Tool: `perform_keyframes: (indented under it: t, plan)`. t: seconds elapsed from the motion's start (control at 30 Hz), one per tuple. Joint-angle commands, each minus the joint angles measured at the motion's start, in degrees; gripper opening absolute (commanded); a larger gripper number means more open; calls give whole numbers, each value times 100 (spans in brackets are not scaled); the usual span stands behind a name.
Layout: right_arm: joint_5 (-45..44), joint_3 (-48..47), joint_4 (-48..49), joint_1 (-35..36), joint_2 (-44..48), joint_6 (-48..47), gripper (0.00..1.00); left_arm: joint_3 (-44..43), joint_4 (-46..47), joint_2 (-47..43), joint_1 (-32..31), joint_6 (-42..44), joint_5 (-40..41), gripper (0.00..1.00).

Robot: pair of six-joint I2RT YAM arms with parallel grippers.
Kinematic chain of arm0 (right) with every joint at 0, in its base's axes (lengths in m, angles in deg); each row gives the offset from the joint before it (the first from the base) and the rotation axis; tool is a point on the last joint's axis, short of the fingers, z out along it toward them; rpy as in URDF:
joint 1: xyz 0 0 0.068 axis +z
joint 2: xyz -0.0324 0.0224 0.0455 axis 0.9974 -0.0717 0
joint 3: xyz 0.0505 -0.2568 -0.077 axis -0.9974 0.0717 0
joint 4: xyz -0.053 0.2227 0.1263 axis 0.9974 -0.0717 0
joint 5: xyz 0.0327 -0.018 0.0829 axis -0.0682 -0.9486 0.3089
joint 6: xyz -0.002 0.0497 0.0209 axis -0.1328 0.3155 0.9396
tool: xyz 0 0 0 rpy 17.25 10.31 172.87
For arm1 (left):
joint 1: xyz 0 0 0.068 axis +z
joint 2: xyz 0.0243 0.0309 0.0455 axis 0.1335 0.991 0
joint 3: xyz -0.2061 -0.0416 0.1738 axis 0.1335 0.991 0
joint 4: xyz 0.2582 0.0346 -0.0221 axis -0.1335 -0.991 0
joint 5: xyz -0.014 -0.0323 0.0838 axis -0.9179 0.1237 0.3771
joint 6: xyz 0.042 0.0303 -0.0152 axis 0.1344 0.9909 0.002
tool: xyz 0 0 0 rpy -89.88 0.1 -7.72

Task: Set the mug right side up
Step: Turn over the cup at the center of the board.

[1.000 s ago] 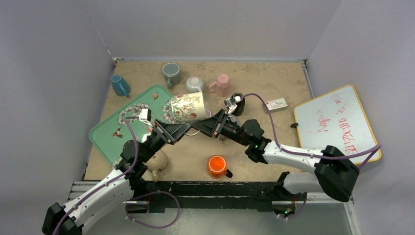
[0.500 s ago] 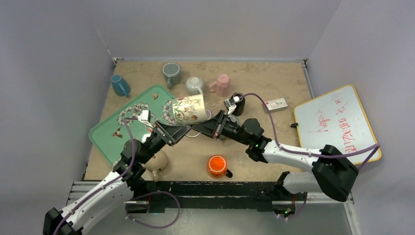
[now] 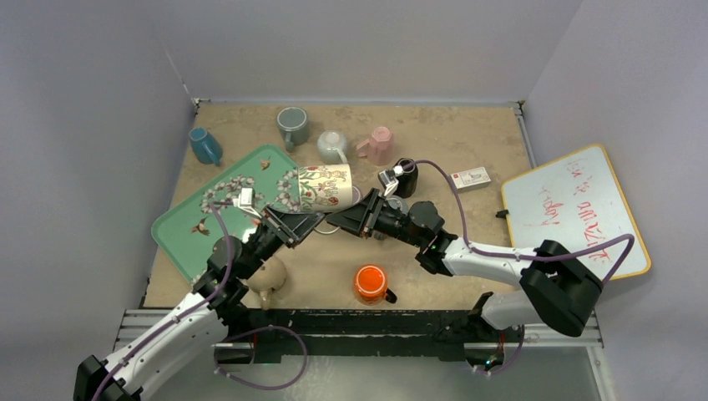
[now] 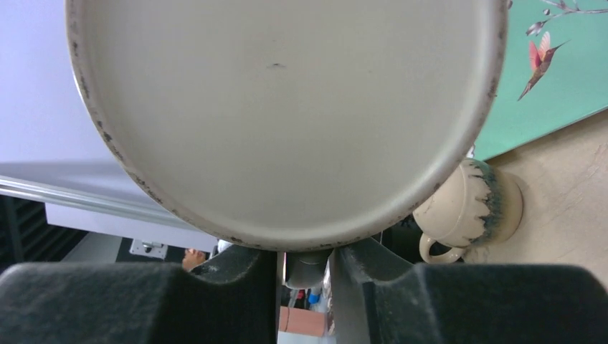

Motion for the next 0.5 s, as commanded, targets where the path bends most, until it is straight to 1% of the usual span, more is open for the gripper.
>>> perform_keyframes:
  t: [0.0,0.03,0.07,0.1,0.23,0.27,0.4,0.47]
  plan:
    - [13,-112,595,-30,161,4,21,-202,440,-258,13,342,-5,0]
    - [-23,-102,605,-32,161,11,13,-185,405,-281,12,349,-5,0]
    - [-68,-77,667,-40,165,40,2,-164,371,-306,6,351,-5,0]
    - [-114,-57,722,-43,168,58,0,-141,348,-332,11,356,-10,0]
    - [-15,-147,702,-60,187,7,0,-96,271,-395,10,382,-114,0]
    - [54,-208,674,-54,173,-10,0,-123,249,-391,10,378,-122,2]
    - [291,-375,824,-65,52,6,0,-451,59,-196,9,534,-274,25]
    - [388,-429,970,-63,-26,70,0,-672,-78,-58,11,650,-367,30]
